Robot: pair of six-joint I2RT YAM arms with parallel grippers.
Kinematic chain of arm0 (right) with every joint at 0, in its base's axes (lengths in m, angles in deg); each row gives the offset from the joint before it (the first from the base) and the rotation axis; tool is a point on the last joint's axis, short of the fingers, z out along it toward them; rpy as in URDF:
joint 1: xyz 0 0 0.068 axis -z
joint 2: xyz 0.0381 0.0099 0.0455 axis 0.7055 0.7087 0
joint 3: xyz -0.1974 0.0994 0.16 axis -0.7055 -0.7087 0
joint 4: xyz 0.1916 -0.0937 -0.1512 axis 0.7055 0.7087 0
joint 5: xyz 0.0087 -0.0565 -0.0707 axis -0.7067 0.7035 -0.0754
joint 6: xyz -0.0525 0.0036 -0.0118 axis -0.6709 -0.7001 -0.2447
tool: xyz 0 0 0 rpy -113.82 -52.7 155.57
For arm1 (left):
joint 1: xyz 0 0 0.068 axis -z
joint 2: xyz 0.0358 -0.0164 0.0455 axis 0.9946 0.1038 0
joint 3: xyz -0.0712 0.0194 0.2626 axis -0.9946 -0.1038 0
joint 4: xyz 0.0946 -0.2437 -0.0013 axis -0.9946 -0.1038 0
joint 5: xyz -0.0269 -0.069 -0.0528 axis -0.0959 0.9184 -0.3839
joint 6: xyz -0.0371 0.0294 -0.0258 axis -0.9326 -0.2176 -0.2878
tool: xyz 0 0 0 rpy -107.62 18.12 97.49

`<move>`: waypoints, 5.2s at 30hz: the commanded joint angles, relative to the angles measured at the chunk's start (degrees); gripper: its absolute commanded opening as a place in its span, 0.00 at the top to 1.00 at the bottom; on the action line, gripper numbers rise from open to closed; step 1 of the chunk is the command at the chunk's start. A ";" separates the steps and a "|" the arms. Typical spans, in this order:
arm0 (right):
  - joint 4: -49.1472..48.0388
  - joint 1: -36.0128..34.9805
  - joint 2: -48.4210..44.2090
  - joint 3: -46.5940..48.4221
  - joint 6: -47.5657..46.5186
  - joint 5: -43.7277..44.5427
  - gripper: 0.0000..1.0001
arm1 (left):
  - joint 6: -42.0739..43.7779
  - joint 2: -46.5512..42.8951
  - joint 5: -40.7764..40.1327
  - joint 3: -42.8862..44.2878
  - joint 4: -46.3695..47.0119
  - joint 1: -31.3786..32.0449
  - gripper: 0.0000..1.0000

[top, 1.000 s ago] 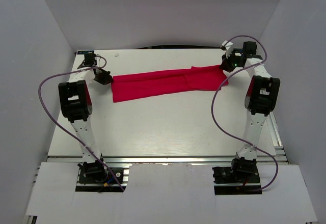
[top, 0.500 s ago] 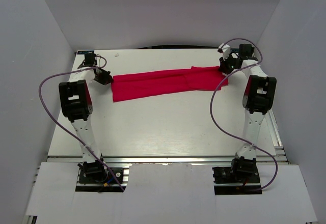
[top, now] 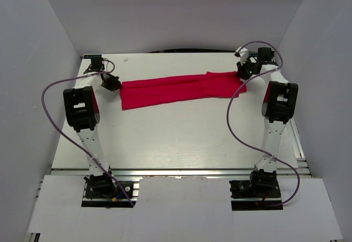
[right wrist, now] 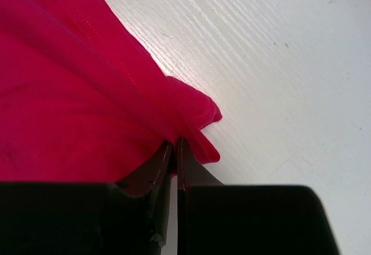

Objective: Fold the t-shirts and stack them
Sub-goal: Fold the other side of the tshirt into a rectangle, then grab the bottom of the folded rectangular tshirt with right arm

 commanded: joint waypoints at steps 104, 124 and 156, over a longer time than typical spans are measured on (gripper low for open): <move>21.18 0.83 -11.67 -1.30 -0.45 -12.28 0.12 | 9.94 -43.93 23.06 -37.81 14.25 -4.75 0.13; 19.04 0.30 -14.13 -4.81 -8.26 -10.85 0.21 | 9.76 -43.93 24.12 -38.69 14.86 -4.76 0.13; 11.97 0.66 3.96 5.81 27.88 2.44 0.15 | 6.78 -44.46 25.61 -39.39 16.18 -4.67 0.13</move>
